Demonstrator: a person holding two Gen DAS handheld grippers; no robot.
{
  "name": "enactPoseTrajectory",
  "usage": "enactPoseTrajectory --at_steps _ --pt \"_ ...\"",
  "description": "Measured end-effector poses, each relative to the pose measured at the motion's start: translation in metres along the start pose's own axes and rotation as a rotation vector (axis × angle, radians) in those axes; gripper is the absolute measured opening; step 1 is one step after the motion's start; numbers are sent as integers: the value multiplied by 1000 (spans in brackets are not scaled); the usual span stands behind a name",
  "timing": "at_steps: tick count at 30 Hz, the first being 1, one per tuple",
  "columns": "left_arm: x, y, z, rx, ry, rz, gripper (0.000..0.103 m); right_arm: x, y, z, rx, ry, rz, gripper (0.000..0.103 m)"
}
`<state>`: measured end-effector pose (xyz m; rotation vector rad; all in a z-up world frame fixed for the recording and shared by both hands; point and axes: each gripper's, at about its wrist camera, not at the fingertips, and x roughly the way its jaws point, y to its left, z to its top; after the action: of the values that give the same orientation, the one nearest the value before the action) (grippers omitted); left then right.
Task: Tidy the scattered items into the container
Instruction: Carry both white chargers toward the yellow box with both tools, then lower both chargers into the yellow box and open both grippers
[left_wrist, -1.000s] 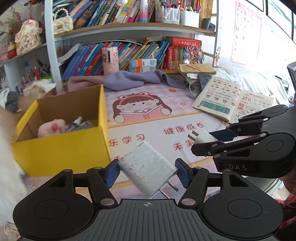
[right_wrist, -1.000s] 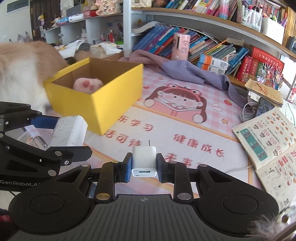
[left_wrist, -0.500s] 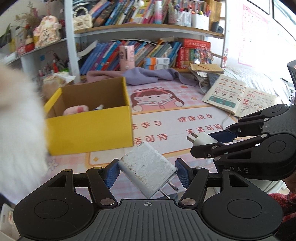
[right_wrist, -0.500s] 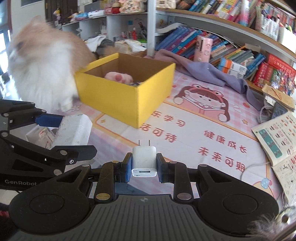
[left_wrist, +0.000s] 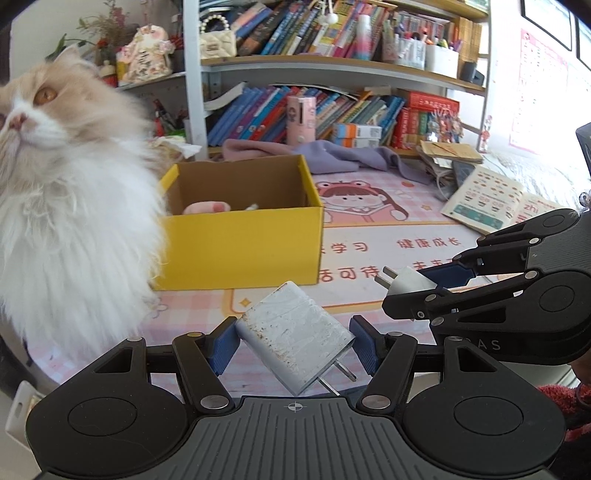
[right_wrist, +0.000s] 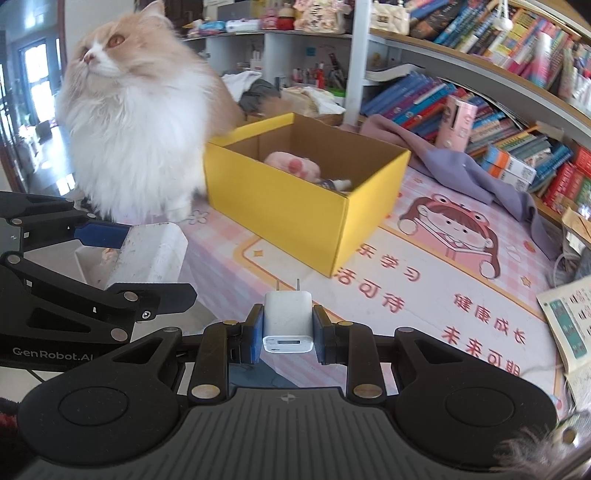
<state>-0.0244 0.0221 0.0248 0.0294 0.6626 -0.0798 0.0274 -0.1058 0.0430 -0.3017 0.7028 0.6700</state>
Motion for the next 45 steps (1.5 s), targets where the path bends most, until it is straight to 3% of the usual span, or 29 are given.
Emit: enactPoseTrajectory --at_steps 14,30,34,40,45 --pt "17 16 18 -45 -25 62 65 24 -9 25 -66 -10 44 25" --pt "76 30 107 -42 -153 115 65 69 -69 102 -132 -143 41 25" --pt "103 38 125 -56 -138 131 65 91 -83 117 -178 -168 40 25" --pt "144 47 157 -42 -112 148 65 134 -96 135 -239 -128 64 25" --pt "189 63 184 -63 -13 110 65 169 -89 142 -299 -71 101 25"
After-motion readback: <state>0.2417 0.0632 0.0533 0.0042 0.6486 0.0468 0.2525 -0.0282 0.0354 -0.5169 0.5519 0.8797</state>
